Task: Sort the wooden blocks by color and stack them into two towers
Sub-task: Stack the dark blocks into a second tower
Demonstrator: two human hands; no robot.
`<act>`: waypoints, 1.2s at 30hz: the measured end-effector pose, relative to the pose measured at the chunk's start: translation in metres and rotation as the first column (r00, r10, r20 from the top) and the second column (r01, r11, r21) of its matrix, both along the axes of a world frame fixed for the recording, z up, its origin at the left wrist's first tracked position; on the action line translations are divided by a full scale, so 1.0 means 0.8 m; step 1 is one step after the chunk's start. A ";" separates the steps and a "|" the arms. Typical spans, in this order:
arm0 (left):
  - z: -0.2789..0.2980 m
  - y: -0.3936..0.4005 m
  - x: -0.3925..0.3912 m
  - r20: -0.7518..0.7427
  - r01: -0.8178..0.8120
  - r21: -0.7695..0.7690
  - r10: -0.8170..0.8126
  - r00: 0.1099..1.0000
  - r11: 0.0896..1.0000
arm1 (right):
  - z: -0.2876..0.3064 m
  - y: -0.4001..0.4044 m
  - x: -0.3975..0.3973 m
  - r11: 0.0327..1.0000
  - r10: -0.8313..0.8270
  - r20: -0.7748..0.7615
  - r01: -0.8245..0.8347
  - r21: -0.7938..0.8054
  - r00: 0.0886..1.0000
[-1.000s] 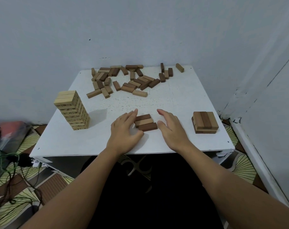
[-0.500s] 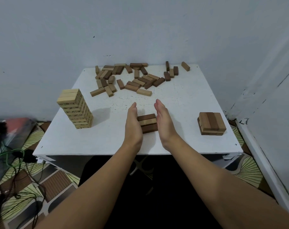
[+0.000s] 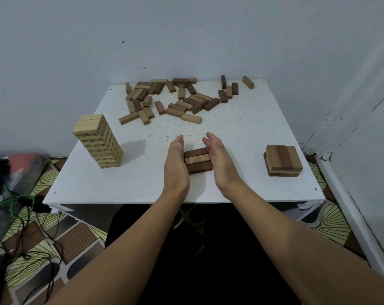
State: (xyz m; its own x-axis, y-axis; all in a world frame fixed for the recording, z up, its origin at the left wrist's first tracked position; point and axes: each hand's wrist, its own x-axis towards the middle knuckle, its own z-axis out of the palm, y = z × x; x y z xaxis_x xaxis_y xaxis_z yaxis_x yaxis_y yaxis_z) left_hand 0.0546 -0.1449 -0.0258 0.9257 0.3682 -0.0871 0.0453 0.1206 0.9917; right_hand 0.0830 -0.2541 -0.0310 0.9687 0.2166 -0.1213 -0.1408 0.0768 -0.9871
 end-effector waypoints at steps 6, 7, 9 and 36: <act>0.002 0.002 -0.001 -0.007 0.013 -0.023 -0.013 1.000 1.000 | -0.001 -0.005 -0.003 0.995 0.026 0.019 -0.024 -0.101 0.999; 0.002 0.002 -0.001 -0.009 0.015 -0.022 -0.016 1.000 1.000 | -0.001 -0.006 -0.002 0.994 0.033 0.019 -0.031 -0.107 0.999; 0.003 0.002 -0.002 -0.009 0.015 -0.012 -0.015 1.000 1.000 | -0.002 -0.008 0.001 0.993 0.041 0.022 -0.038 -0.111 0.999; 0.032 0.100 0.031 -0.470 0.594 0.645 -0.362 0.805 0.482 | 0.047 -0.062 0.056 0.319 0.589 -0.029 -0.265 -0.910 0.808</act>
State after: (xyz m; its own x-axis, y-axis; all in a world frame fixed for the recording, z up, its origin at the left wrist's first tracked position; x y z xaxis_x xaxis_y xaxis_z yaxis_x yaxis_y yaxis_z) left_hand 0.0796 -0.0652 0.0001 0.9640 -0.0886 -0.2506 0.1011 -0.7497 0.6540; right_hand 0.1279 -0.3041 0.0068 0.7890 0.5492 -0.2754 0.3853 -0.7915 -0.4744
